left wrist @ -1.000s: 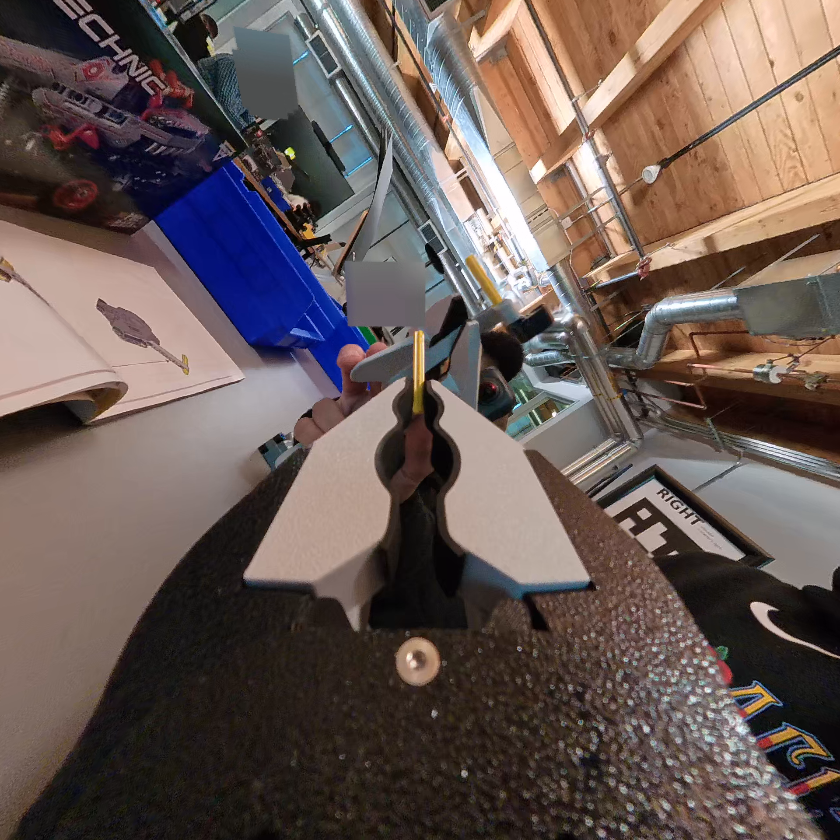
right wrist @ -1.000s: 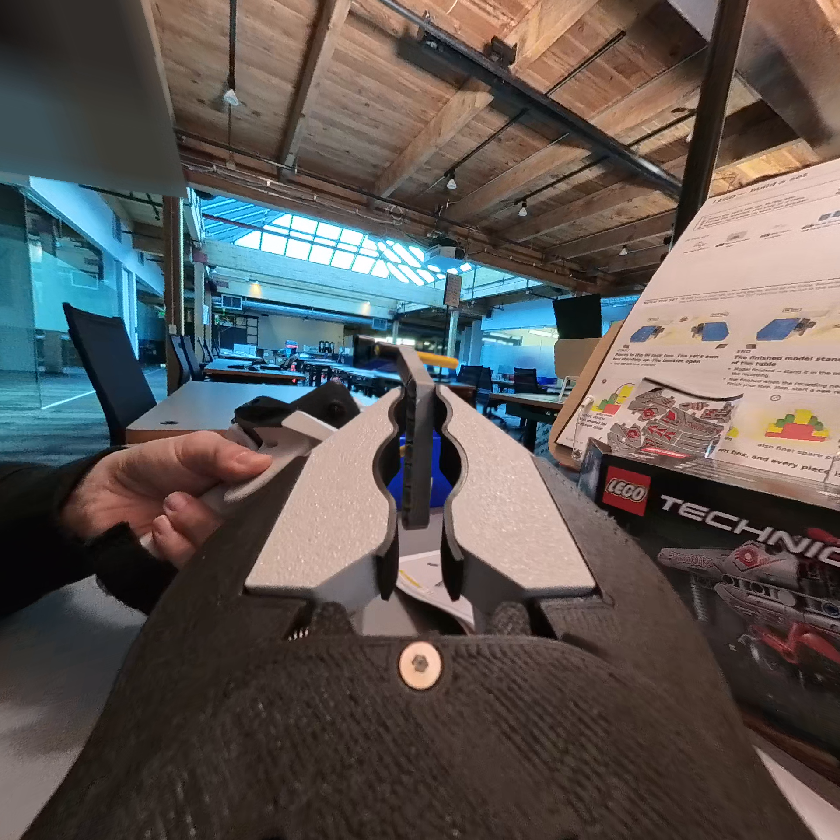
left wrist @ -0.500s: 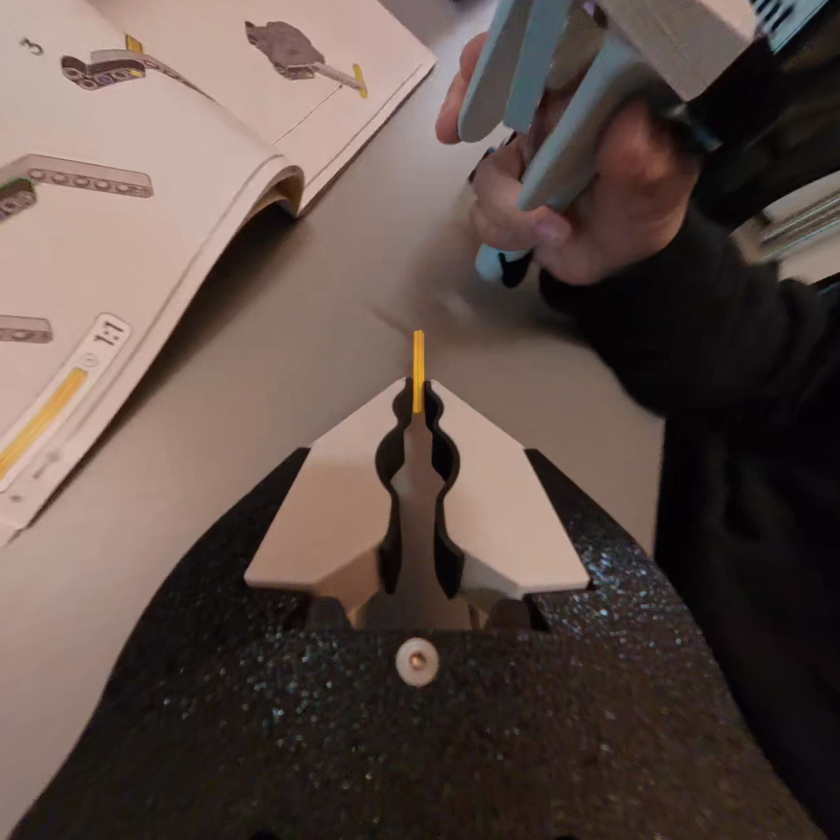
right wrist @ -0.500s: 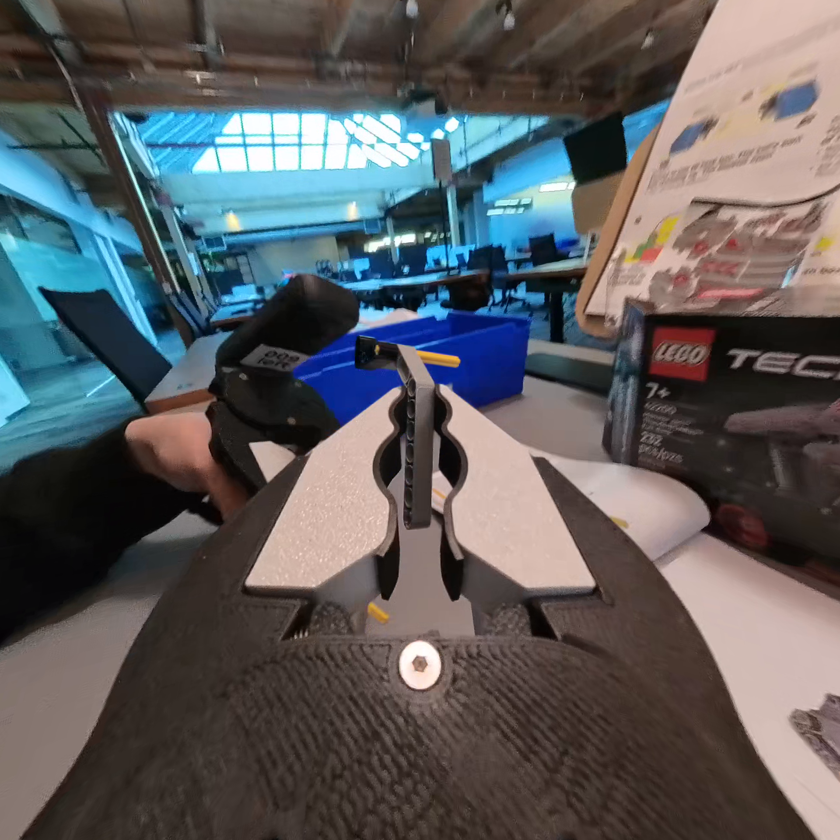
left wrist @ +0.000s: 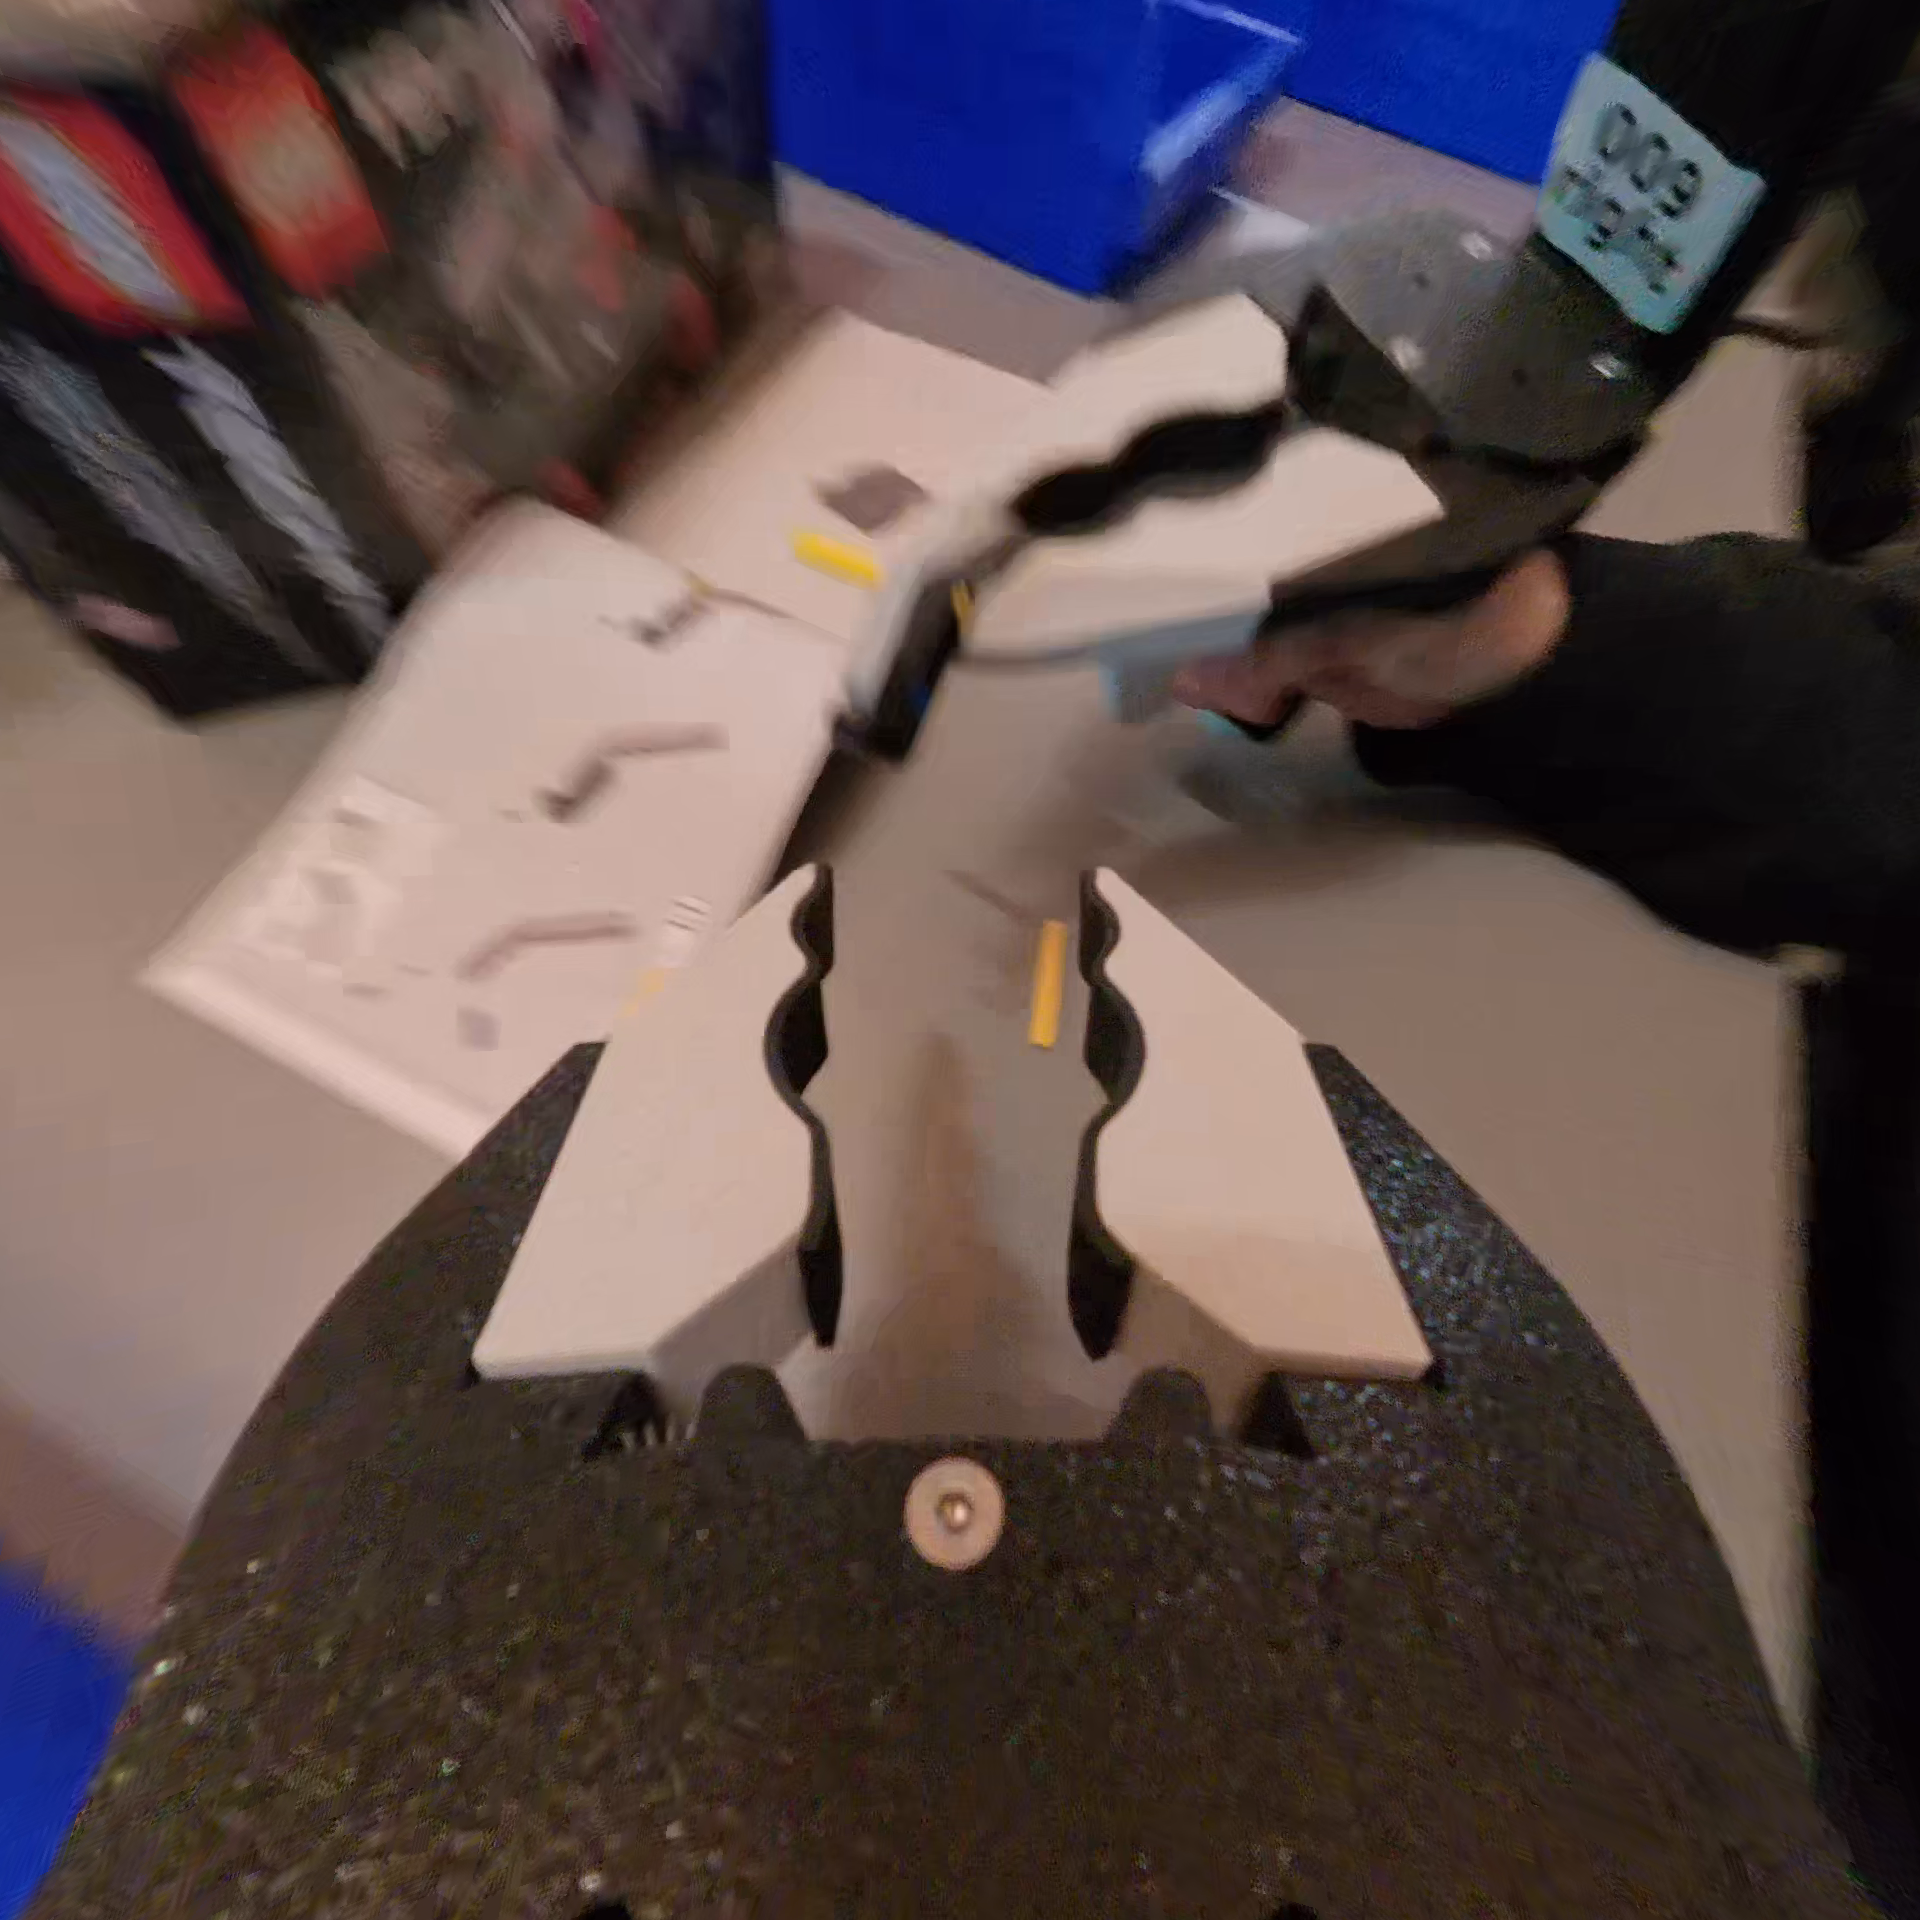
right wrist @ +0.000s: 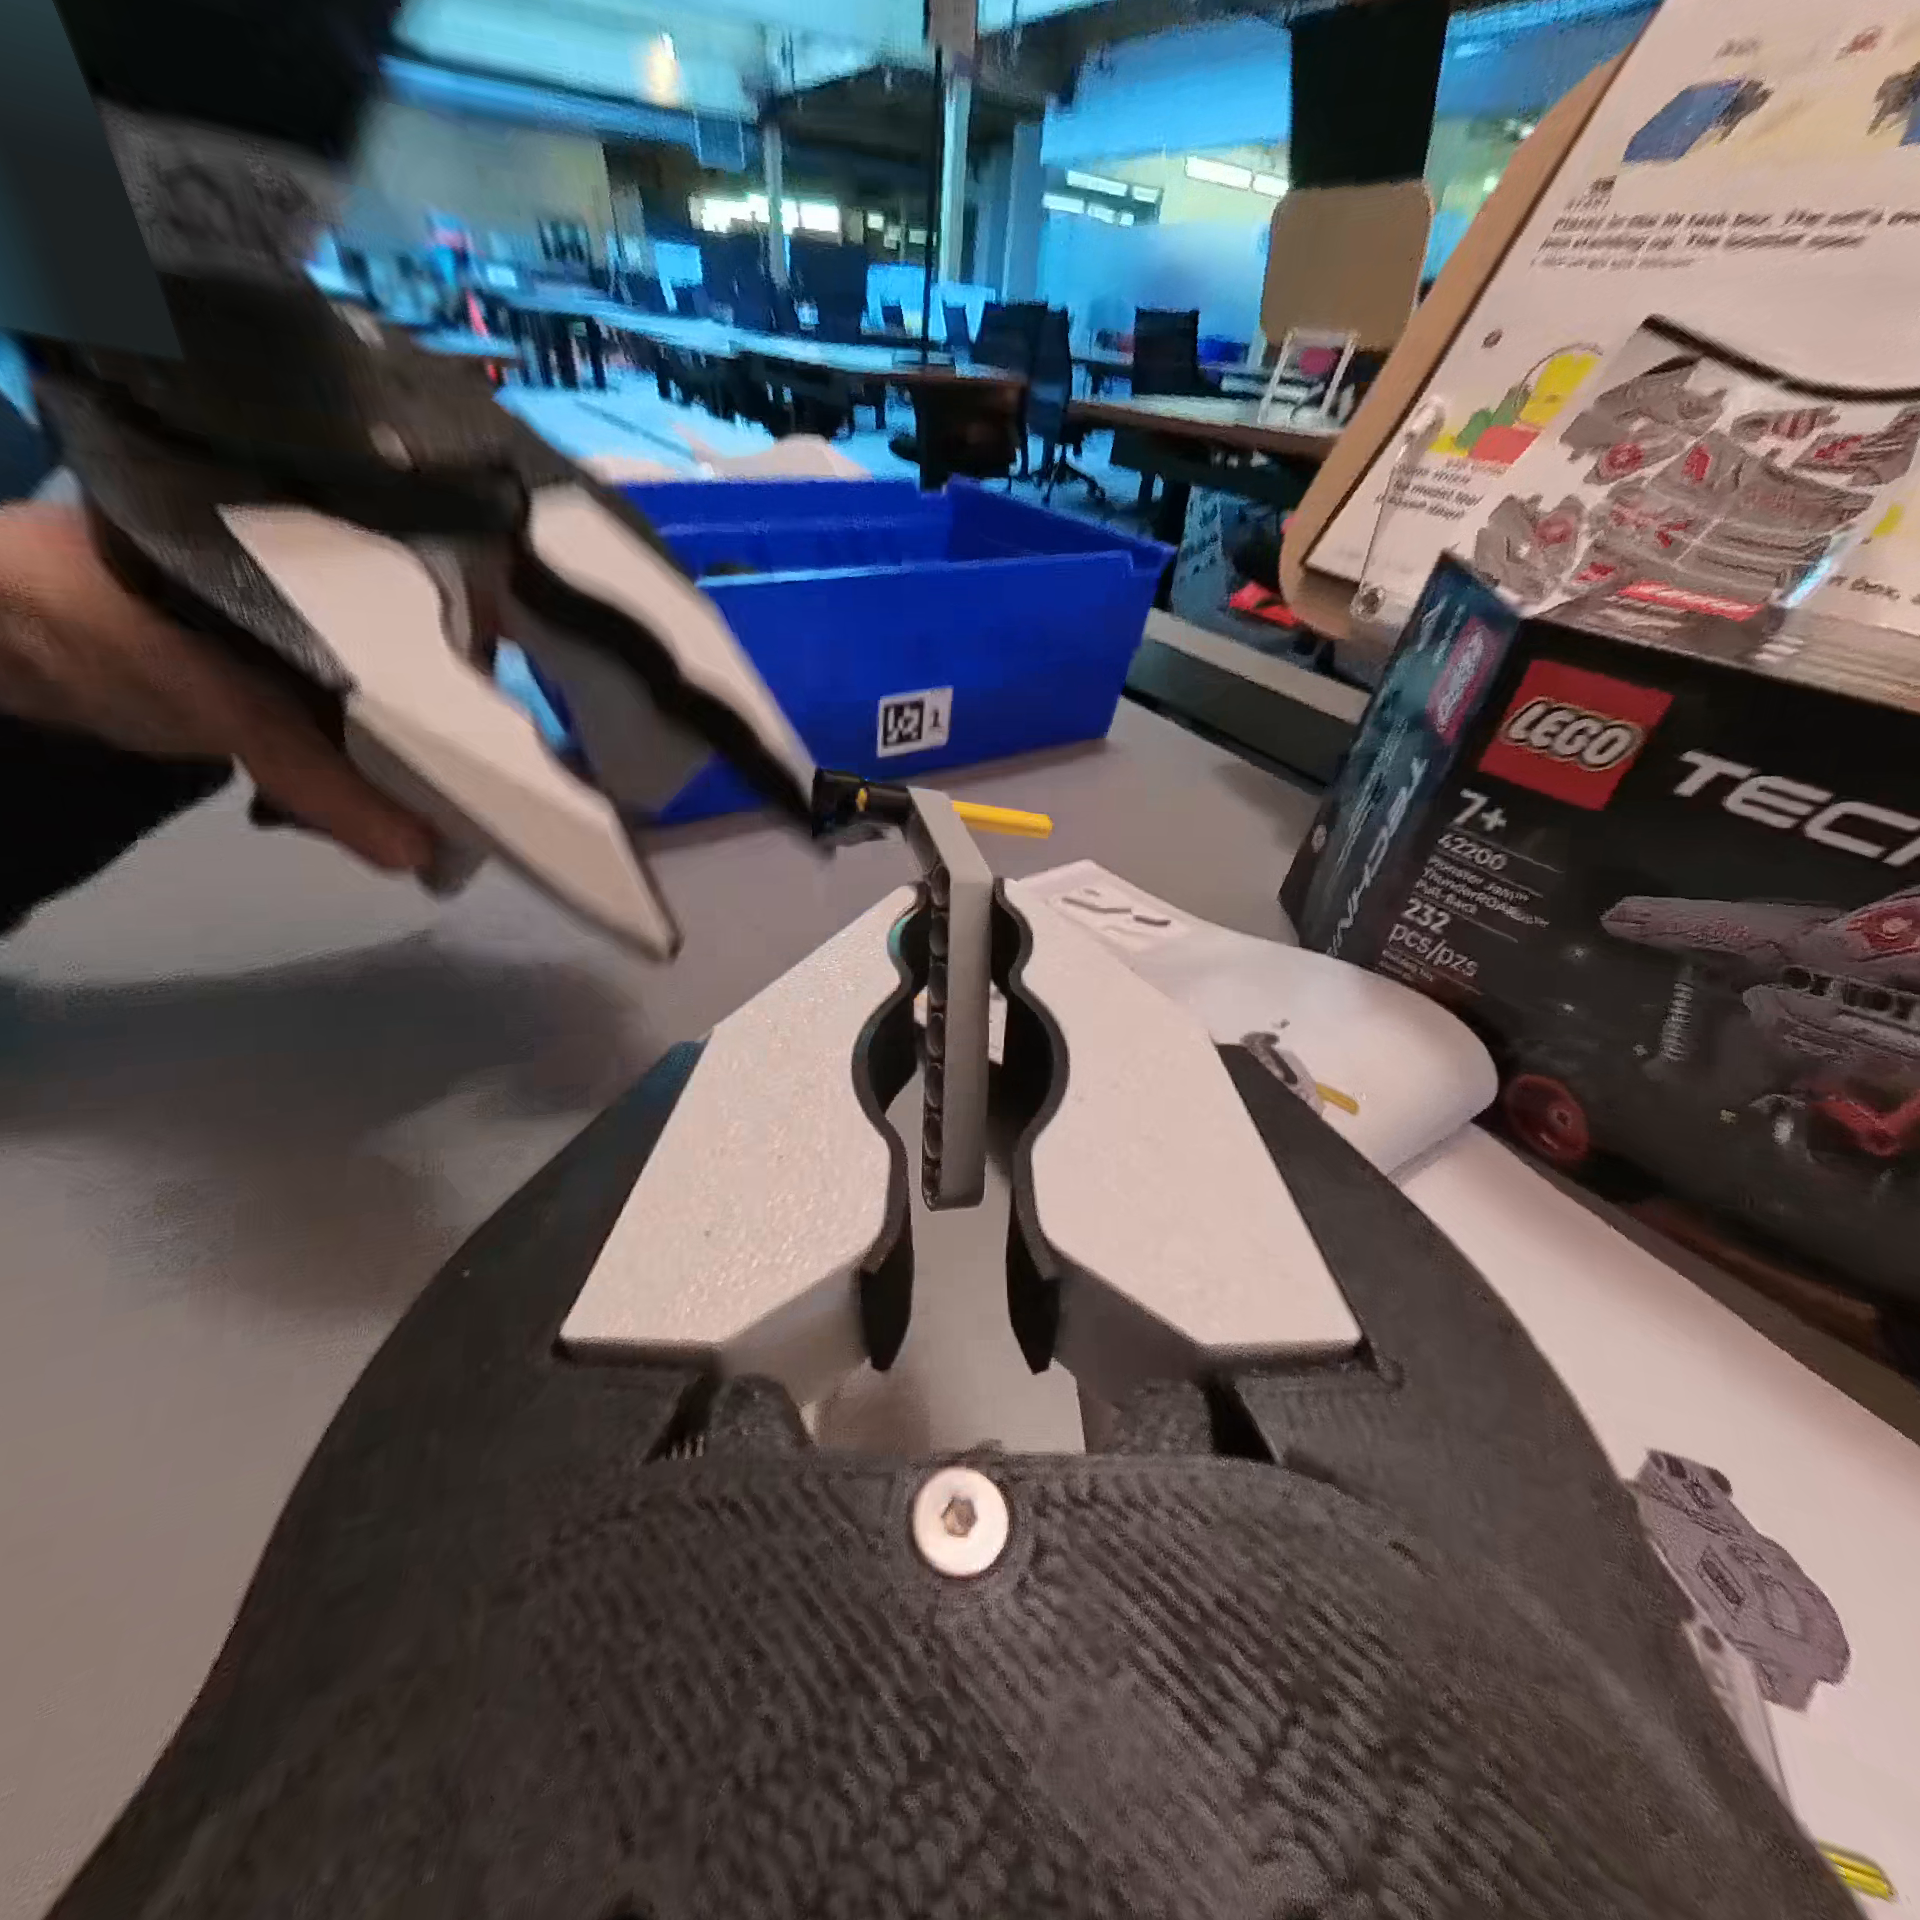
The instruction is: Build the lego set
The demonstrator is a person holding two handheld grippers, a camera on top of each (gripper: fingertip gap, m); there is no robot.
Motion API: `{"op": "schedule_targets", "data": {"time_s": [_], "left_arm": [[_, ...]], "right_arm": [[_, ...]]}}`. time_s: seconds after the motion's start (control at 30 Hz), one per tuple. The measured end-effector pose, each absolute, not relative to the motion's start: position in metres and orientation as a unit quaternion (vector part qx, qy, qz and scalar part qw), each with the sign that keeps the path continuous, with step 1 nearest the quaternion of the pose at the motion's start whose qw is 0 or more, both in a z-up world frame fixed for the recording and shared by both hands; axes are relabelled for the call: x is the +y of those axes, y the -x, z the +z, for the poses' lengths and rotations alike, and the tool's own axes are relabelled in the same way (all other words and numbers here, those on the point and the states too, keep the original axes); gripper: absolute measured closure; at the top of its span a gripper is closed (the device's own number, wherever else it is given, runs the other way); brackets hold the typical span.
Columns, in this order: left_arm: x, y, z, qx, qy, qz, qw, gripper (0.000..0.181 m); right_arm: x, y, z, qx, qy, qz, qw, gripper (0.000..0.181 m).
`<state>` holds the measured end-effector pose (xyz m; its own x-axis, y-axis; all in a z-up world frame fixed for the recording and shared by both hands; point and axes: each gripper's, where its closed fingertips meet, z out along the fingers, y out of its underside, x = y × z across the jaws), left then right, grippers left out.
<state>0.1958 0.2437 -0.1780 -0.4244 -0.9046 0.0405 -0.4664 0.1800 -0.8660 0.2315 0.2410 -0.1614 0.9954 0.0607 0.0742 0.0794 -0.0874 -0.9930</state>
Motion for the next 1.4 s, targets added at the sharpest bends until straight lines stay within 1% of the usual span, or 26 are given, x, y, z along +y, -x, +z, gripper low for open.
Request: {"op": "schedule_targets", "data": {"time_s": [0.07,0.13,0.2,0.3,0.33,0.47,0.53,0.57,0.6,0.67,0.7,0.83,0.93,1.1,1.23,1.27,1.33,1.4], "left_arm": [[0.249,-0.201,-0.153,0.720,0.424,-0.412,0.364,0.130],[0.240,-0.204,-0.142,0.730,0.364,-0.387,0.430,0.129],[0.233,-0.209,-0.142,0.742,0.316,-0.339,0.484,0.133],[0.237,-0.216,-0.145,0.748,0.270,-0.237,0.558,0.147],[0.240,-0.217,-0.147,0.749,0.259,-0.205,0.575,0.148],[0.246,-0.220,-0.152,0.753,0.246,-0.148,0.592,0.151],[0.253,-0.221,-0.150,0.745,0.245,-0.114,0.610,0.160],[0.255,-0.221,-0.148,0.739,0.240,-0.101,0.621,0.172],[0.256,-0.221,-0.146,0.736,0.235,-0.094,0.628,0.176],[0.259,-0.220,-0.140,0.728,0.221,-0.079,0.644,0.177],[0.262,-0.218,-0.137,0.725,0.207,-0.069,0.653,0.177],[0.262,-0.209,-0.130,0.720,0.112,-0.040,0.684,0.178],[0.265,-0.207,-0.128,0.717,0.105,-0.037,0.689,0.178],[0.260,-0.204,-0.125,0.711,0.097,-0.068,0.693,0.178],[0.260,-0.203,-0.122,0.704,0.106,-0.087,0.697,0.177],[0.259,-0.203,-0.120,0.701,0.110,-0.100,0.697,0.175],[0.259,-0.202,-0.119,0.702,0.124,-0.127,0.689,0.163],[0.258,-0.199,-0.119,0.711,0.135,-0.151,0.673,0.156]], "right_arm": [[0.244,-0.225,-0.165,-0.049,0.744,0.003,0.666,0.174],[0.247,-0.224,-0.164,-0.025,0.743,0.016,0.669,0.174],[0.248,-0.222,-0.163,-0.011,0.740,0.033,0.671,0.174],[0.248,-0.222,-0.163,0.000,0.738,0.037,0.674,0.174],[0.247,-0.223,-0.162,0.002,0.736,0.037,0.675,0.174],[0.246,-0.221,-0.156,0.006,0.725,0.057,0.687,0.174],[0.246,-0.219,-0.153,0.001,0.720,0.060,0.691,0.174],[0.246,-0.216,-0.153,-0.007,0.719,0.065,0.692,0.174],[0.246,-0.212,-0.152,-0.016,0.717,0.074,0.693,0.174],[0.244,-0.203,-0.153,-0.045,0.716,0.095,0.691,0.172],[0.242,-0.200,-0.152,-0.060,0.714,0.106,0.689,0.169],[0.238,-0.197,-0.158,-0.061,0.723,0.169,0.667,0.168],[0.238,-0.188,-0.157,-0.056,0.714,0.222,0.661,0.167],[0.240,-0.180,-0.159,-0.087,0.722,0.184,0.661,0.172],[0.241,-0.183,-0.157,-0.118,0.731,0.106,0.664,0.175],[0.241,-0.184,-0.156,-0.125,0.729,0.087,0.667,0.174],[0.240,-0.182,-0.158,-0.142,0.731,0.070,0.664,0.174],[0.240,-0.181,-0.159,-0.151,0.727,0.064,0.667,0.174]]}}
